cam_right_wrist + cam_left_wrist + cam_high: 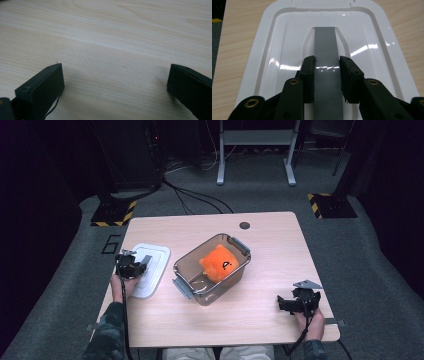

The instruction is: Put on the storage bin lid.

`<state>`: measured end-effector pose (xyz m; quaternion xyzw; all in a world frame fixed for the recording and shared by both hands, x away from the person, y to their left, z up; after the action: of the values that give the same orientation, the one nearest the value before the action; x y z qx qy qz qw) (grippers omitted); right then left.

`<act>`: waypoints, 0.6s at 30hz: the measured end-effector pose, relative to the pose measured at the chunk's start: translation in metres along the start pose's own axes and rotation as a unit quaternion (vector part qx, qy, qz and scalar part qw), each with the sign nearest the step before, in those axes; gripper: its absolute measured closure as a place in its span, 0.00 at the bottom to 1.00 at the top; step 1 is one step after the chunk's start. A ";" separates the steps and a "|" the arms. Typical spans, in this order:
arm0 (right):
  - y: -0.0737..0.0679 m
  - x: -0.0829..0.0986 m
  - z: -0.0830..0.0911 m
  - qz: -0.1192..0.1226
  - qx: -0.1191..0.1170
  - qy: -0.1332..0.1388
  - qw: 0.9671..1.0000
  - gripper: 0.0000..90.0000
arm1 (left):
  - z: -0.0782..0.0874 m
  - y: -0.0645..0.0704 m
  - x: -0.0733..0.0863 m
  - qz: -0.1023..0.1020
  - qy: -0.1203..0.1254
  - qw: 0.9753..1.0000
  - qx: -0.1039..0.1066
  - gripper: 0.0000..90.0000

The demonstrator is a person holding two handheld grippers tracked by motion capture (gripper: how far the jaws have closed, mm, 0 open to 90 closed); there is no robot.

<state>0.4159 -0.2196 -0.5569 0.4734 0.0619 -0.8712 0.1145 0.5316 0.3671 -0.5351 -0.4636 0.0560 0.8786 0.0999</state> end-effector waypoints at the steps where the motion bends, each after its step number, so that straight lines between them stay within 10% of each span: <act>1: 0.000 0.000 0.000 0.000 0.000 0.000 1.000 0.00 | 0.000 0.000 0.000 0.000 0.000 1.000 -0.002 0.74; 18: 0.000 0.000 0.000 0.000 0.000 0.000 1.000 0.00 | 0.030 0.003 -0.021 -0.002 0.022 1.000 0.014 0.74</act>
<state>0.4159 -0.2196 -0.5569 0.4735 0.0620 -0.8711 0.1143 0.5184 0.3669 -0.5003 -0.4817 0.0697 0.8670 0.1065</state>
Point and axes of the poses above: each handheld gripper's, and its own axes: z roughly backward along the jaws, x roughly out of its underside, y roughly to its right, the point moved 4 cm from there along -z, roughly forward along the jaws, and after that the axes turned 11 degrees about y, right-handed, at the moved point
